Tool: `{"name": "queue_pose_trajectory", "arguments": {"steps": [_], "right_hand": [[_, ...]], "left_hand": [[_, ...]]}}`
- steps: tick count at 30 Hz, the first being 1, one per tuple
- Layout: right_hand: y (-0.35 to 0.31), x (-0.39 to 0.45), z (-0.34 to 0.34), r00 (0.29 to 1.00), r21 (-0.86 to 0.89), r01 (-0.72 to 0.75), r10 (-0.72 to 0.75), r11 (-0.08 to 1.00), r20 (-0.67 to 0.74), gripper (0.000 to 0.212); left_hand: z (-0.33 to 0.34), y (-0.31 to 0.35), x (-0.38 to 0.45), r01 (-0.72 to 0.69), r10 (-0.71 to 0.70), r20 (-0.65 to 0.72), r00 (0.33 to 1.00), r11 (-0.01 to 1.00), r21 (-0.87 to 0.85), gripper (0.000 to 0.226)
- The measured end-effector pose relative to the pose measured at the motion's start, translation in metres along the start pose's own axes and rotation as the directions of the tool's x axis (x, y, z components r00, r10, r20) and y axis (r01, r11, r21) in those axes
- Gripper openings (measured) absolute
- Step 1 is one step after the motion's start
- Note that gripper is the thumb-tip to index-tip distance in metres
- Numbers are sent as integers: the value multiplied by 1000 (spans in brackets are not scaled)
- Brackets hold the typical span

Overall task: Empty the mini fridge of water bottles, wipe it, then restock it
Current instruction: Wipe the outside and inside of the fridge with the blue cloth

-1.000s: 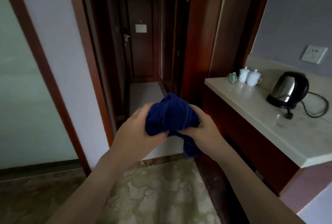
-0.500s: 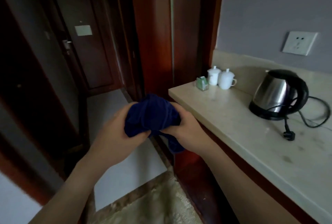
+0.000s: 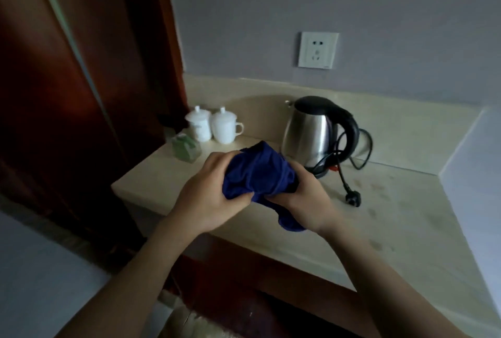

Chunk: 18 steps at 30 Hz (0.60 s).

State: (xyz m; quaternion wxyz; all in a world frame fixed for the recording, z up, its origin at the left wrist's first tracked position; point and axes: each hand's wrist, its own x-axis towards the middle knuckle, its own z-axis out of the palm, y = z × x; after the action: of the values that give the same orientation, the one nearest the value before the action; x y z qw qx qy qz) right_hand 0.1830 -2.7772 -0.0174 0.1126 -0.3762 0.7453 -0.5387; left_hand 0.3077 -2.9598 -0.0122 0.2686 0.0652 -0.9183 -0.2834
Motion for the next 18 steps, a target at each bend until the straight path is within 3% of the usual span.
{"name": "queue_pose_trajectory", "arguments": {"steps": [8,12,14,16,18], "right_hand": [[39,58,29,950,-251,-276,224,928,-217,72],[68,56,51,901,-508,-434,355,744,-250,83],[75,49,63,916,-583,-398,278,708,-288,86],[79,45,71,934,-565,-332,179,756,-309,82],[83,50,76,937,-572,-321,167,755,-306,75]], "left_hand": [[46,-95,78,-38,60,256,965,995,-89,77],[69,-127,83,-20,-52,468,882,989,149,89],[74,-131,86,-36,-68,419,905,971,235,92],[81,-129,92,-82,14,337,941,978,191,84],[93,-125,99,-149,67,372,926,969,198,74]]}}
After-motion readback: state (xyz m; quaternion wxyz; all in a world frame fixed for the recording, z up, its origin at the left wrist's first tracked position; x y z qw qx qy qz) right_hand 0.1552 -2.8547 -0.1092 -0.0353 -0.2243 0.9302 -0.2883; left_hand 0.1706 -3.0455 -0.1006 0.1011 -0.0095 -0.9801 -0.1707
